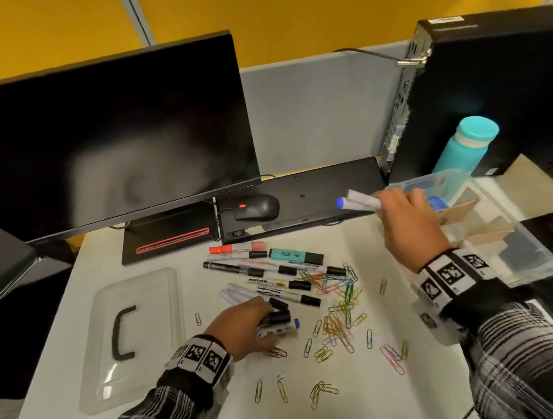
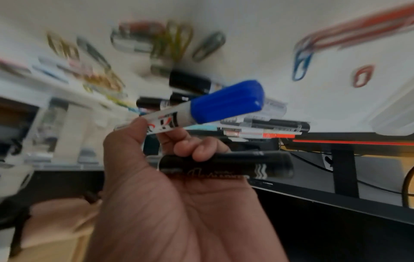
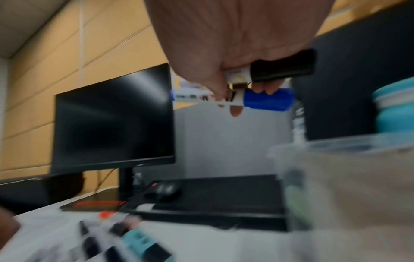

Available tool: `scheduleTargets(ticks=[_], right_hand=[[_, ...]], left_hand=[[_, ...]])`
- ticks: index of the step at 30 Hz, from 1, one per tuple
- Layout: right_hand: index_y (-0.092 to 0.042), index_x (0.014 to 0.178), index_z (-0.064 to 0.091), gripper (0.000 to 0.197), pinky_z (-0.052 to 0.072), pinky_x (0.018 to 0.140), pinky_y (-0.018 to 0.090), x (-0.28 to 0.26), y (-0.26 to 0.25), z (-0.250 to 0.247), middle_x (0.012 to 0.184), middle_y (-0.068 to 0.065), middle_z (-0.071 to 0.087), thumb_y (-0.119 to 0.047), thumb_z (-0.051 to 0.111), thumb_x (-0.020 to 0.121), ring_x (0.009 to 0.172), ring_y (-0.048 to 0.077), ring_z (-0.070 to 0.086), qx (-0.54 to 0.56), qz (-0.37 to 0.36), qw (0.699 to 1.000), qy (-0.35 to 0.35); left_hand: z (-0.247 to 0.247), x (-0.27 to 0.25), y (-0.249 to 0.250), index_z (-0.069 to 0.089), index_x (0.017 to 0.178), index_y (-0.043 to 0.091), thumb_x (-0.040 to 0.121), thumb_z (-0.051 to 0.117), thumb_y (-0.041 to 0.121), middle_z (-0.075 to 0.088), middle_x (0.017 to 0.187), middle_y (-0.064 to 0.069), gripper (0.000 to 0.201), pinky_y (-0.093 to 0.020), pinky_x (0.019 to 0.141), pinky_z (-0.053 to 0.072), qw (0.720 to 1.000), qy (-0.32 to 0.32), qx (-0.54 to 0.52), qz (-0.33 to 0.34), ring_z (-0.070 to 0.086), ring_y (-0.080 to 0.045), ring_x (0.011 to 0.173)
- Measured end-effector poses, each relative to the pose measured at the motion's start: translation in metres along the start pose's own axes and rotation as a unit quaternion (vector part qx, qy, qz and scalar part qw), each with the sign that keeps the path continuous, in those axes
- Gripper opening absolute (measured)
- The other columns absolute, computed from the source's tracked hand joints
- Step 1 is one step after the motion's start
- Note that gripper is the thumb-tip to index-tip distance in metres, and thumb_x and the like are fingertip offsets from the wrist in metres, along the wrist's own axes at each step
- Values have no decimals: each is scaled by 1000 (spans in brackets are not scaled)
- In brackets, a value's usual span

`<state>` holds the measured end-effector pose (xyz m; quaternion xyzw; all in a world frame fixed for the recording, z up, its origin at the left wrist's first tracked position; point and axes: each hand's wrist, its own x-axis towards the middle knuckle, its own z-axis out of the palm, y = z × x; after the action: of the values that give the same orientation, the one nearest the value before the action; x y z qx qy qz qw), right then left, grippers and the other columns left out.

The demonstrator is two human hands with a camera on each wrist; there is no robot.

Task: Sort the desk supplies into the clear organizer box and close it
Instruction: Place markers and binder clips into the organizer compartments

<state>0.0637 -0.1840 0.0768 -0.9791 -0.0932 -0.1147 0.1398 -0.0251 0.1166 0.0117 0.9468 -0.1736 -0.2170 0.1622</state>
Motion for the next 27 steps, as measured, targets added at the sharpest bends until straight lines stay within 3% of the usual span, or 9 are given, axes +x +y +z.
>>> scheduleTargets(ticks=[2,4,7,10,15,22,25,27], right_hand=[[-13,118,50,27,37,79,40,9,29,-19,113,11,56,-11,48,91,98,30,43,-68,60,996,-26],[-14,124,46,34,37,88,42,11,54,-31,125,11,52,-18,49,91,109,31,42,-141,98,980,-96],[-18,132,37,41,35,97,41,6,79,-35,133,8,47,-16,41,91,118,30,38,-206,115,954,-187],[-21,133,35,40,35,99,39,7,92,-35,132,7,48,-18,36,93,122,28,38,-242,127,935,-224],[-24,127,41,37,39,100,40,20,94,-38,126,5,53,-23,47,91,119,26,43,-249,107,928,-255],[-31,138,34,49,35,107,43,20,107,-46,139,2,44,-24,47,90,130,28,34,-253,115,906,-319],[-37,138,37,52,31,110,43,21,99,-36,145,3,39,-39,52,89,134,29,32,-203,109,905,-357],[-42,133,43,52,34,108,41,22,96,-33,139,1,45,-51,56,84,128,27,39,-185,99,906,-367]], left_hand=[[-9,7,5,52,118,28,83,65,40,55,112,9,39,-22,81,46,998,36,-45,-15,52,-6,91],[-15,14,9,52,112,29,83,65,40,56,105,9,33,-23,78,47,995,65,-71,-23,55,-8,89],[-21,23,15,53,109,29,85,63,40,54,100,10,28,-26,76,48,990,94,-96,-31,54,-8,85],[-26,30,21,55,109,25,85,62,40,56,100,7,29,-31,79,51,985,124,-121,-27,55,-10,86],[-34,35,33,53,116,21,87,62,35,58,105,5,33,-25,81,50,974,147,-167,-42,57,-11,91],[-34,36,37,52,110,28,88,61,34,57,99,10,24,-15,74,44,965,159,-204,-44,55,-1,88],[-32,39,41,50,107,30,88,61,34,56,97,12,22,-15,73,44,968,147,-199,-48,54,-1,86],[-31,42,44,50,107,30,88,62,34,55,96,13,22,-13,71,43,971,142,-189,-44,54,0,85]])
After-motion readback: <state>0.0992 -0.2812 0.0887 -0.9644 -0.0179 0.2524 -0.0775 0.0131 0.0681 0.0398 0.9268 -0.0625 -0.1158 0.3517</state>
